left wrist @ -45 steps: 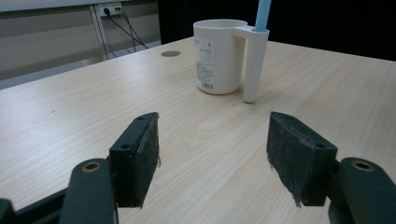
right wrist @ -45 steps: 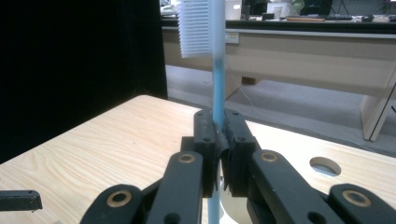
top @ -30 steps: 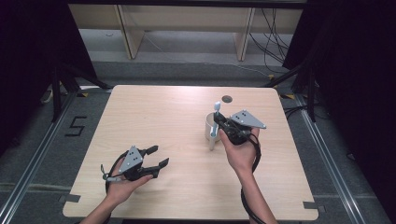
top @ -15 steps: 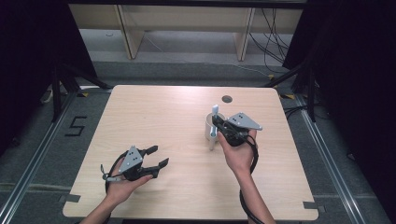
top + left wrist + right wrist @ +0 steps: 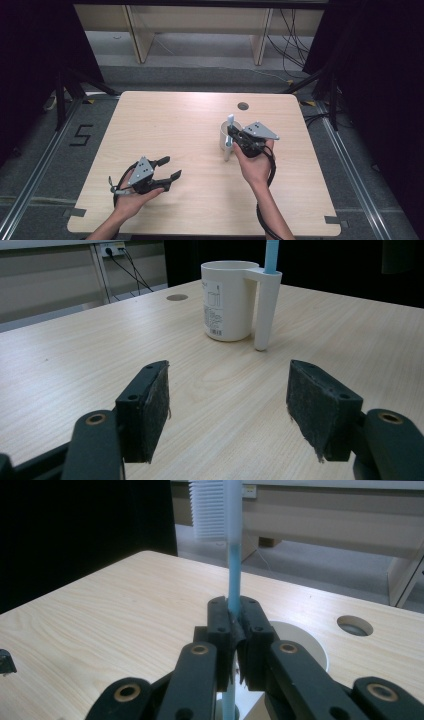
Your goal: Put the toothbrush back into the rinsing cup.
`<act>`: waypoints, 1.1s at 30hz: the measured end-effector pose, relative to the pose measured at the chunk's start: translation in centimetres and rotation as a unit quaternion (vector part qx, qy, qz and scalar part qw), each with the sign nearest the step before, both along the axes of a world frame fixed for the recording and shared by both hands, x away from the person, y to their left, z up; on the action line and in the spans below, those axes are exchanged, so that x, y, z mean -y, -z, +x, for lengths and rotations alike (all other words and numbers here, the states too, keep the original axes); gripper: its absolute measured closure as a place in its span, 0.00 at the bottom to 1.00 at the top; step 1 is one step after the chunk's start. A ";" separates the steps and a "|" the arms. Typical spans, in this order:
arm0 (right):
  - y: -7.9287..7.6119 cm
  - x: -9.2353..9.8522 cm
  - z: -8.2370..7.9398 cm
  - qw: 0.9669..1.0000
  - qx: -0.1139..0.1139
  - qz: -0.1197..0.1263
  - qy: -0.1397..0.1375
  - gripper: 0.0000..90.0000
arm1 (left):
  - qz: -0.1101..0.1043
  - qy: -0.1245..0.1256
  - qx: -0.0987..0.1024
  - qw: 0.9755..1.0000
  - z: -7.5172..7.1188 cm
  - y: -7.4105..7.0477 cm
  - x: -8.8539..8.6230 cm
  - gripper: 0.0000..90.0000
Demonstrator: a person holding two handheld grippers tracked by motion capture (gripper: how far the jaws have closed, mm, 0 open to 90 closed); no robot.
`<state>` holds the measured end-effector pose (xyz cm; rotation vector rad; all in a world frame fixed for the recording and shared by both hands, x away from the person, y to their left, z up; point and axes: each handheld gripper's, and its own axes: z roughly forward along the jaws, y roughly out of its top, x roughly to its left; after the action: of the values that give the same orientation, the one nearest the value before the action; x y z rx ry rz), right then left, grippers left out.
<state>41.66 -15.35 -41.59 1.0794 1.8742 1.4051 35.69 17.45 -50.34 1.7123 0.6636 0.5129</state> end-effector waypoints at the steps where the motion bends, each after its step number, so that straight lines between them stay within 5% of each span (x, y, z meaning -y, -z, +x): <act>1: 0.2 -0.2 0.0 1.000 -0.007 0.007 0.000 0.96 | 0.002 0.001 0.000 1.000 0.0 0.0 0.0 0.37; 8: 0.9 0.0 0.3 1.000 -0.006 -0.014 -0.003 0.95 | 0.003 0.002 0.001 1.000 -0.1 0.0 0.0 0.37; 11: 1.3 -0.2 0.2 1.000 -0.029 -0.010 -0.002 0.94 | 0.003 0.001 0.000 1.000 0.0 0.1 -0.1 0.37; 12: 1.5 -0.1 0.5 0.999 -0.020 -0.028 -0.010 0.92 | 0.003 0.000 -0.001 1.000 0.0 0.1 -0.1 0.37; 14: 1.7 -0.1 0.5 0.999 -0.031 -0.036 -0.008 0.88 | 0.004 0.000 -0.001 1.000 0.0 0.1 -0.2 0.37; 15: 2.3 -0.4 0.4 0.997 -0.055 -0.043 -0.010 0.81 | 0.003 -0.001 -0.002 1.000 0.0 0.1 -0.2 0.37; 19: 2.8 -0.2 0.1 0.996 -0.059 -0.072 -0.009 0.65 | 0.003 -0.002 -0.002 1.000 0.0 0.2 -0.3 0.37; 23: 3.2 0.1 -0.2 0.996 -0.068 -0.064 -0.004 0.56 | 0.002 -0.003 -0.005 1.000 0.1 0.2 -0.4 0.37; 33: 3.4 1.1 -1.3 0.995 -0.069 -0.064 -0.025 0.52 | 0.002 -0.009 -0.006 1.000 0.2 0.3 -0.7 0.37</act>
<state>40.41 -16.43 -44.96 1.0978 2.0714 1.2469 35.85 18.20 -50.66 1.7150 0.6868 0.5166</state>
